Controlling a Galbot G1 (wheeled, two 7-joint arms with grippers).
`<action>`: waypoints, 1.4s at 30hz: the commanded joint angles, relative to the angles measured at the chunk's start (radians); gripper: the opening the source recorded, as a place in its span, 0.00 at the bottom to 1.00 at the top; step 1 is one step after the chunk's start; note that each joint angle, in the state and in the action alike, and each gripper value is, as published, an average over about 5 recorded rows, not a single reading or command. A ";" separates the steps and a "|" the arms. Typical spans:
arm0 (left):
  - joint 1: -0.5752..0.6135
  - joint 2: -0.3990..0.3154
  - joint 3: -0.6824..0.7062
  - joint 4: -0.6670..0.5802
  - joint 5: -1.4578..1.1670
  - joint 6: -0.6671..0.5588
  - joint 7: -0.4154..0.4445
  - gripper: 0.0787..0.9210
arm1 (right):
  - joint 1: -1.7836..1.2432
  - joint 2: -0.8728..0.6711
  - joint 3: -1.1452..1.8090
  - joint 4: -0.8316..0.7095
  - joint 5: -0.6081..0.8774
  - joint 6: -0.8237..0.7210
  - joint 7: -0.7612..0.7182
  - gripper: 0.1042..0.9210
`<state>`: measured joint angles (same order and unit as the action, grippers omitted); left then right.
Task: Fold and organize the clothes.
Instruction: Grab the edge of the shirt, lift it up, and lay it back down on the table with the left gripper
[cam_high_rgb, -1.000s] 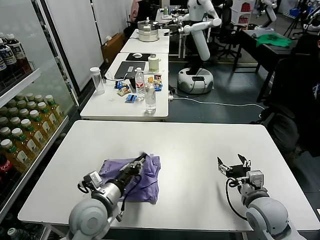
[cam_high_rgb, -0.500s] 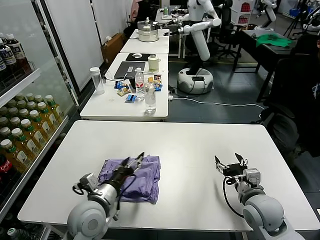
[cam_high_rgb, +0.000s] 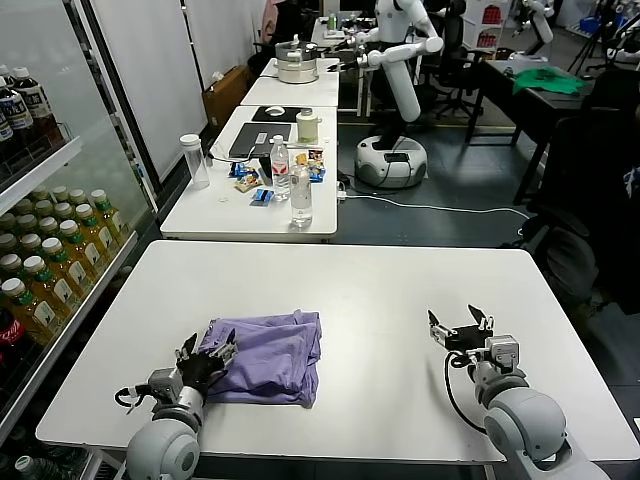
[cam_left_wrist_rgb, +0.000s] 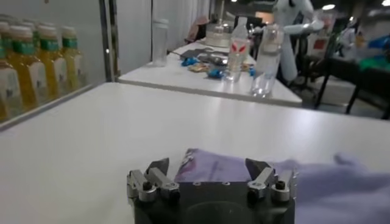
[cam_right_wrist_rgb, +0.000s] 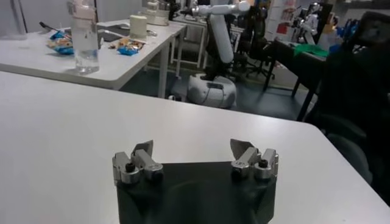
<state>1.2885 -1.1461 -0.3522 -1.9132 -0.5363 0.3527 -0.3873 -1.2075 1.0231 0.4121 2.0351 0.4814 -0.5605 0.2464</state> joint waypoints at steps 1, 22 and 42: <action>0.012 0.009 -0.001 0.088 0.120 -0.001 -0.002 0.88 | 0.003 0.000 0.001 0.001 0.002 0.001 0.000 0.88; 0.001 0.010 -0.097 0.047 -0.375 -0.062 0.043 0.20 | 0.006 -0.003 0.009 0.001 0.010 -0.002 0.003 0.88; -0.030 0.288 -0.572 0.043 -0.766 -0.044 0.098 0.04 | 0.024 0.013 -0.018 -0.007 0.010 0.002 0.003 0.88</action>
<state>1.2779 -1.0343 -0.6497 -1.8728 -1.0734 0.2907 -0.3111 -1.1871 1.0336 0.4020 2.0291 0.4911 -0.5591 0.2499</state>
